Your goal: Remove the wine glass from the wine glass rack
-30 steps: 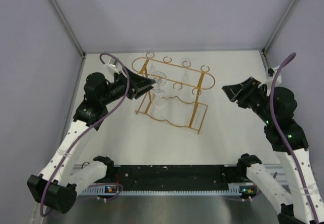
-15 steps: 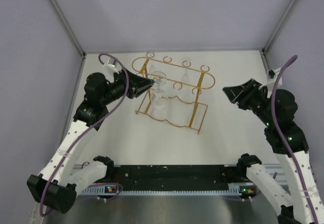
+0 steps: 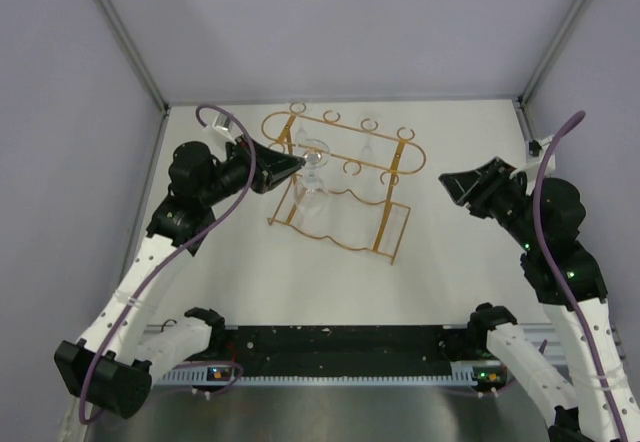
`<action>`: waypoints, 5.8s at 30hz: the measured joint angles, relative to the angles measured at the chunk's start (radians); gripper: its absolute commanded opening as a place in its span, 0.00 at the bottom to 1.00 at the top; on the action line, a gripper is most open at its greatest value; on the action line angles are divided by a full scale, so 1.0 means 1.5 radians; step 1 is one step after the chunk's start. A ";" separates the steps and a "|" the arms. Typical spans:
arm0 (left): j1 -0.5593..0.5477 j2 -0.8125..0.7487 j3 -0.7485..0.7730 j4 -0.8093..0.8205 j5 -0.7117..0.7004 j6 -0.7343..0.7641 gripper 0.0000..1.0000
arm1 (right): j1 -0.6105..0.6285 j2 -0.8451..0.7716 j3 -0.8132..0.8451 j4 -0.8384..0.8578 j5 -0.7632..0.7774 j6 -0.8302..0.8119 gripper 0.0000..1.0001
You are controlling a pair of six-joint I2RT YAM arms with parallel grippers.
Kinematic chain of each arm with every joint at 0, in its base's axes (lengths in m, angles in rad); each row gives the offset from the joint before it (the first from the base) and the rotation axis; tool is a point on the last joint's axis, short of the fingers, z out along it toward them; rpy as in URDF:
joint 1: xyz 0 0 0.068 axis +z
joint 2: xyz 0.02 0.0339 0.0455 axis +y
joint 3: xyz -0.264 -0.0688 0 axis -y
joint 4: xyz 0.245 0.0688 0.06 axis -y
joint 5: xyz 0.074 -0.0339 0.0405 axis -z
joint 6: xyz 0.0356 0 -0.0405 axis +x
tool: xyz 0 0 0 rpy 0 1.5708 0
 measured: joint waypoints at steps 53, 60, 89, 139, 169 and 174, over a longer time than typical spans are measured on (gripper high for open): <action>0.004 -0.033 0.045 -0.100 0.037 -0.015 0.00 | 0.000 -0.033 -0.017 0.007 -0.014 0.030 0.46; 0.006 -0.038 0.045 -0.105 0.044 -0.018 0.00 | 0.000 -0.033 -0.017 0.008 -0.017 0.038 0.46; 0.006 -0.054 0.067 -0.103 0.061 -0.036 0.00 | 0.000 -0.032 -0.017 0.007 -0.035 0.045 0.43; 0.006 -0.215 0.178 -0.128 0.286 0.089 0.00 | 0.000 -0.027 -0.016 0.049 -0.490 0.171 0.55; 0.006 -0.151 0.145 0.311 0.423 0.224 0.00 | 0.288 0.197 0.085 0.325 -0.342 0.330 0.59; 0.006 -0.129 0.142 0.304 0.425 0.277 0.00 | 0.326 0.207 0.106 0.354 -0.317 0.336 0.59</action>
